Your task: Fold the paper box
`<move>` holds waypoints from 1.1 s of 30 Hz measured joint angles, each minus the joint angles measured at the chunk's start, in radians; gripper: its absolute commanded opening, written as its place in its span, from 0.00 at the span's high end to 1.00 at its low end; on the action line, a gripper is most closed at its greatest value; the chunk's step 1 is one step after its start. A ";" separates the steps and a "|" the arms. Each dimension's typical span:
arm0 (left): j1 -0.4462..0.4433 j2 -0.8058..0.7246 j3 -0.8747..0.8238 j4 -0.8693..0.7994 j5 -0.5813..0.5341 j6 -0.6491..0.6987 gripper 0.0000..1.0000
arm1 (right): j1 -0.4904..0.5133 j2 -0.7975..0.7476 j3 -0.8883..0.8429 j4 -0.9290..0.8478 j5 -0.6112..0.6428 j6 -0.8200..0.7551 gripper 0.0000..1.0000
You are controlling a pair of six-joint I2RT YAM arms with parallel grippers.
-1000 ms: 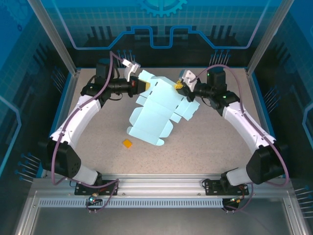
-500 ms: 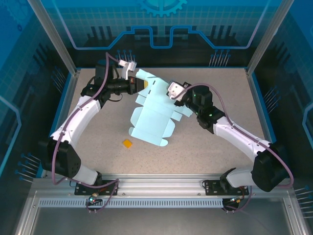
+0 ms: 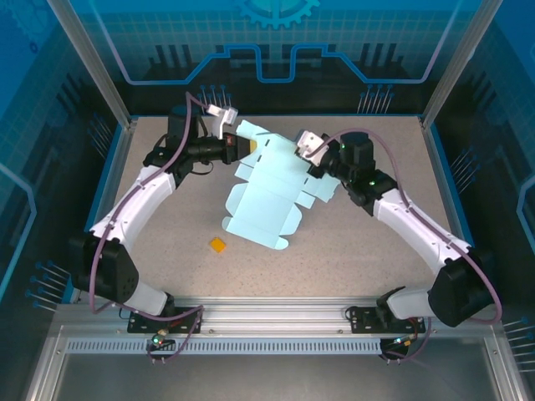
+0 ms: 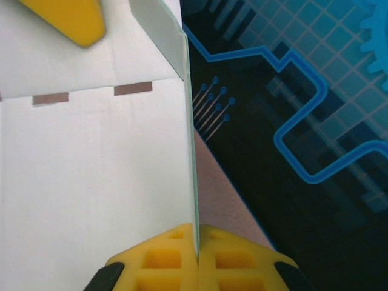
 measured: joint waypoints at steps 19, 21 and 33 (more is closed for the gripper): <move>0.004 -0.014 -0.243 0.146 -0.357 0.001 0.44 | -0.204 0.326 0.276 -0.450 -0.407 0.215 1.00; -0.017 -0.058 -0.323 0.174 -0.415 -0.026 0.43 | -0.218 0.386 0.312 -0.480 -0.405 0.253 1.00; -0.338 0.067 -0.405 0.375 -0.561 -0.084 0.47 | -0.248 0.528 0.429 -0.650 -0.249 0.370 1.00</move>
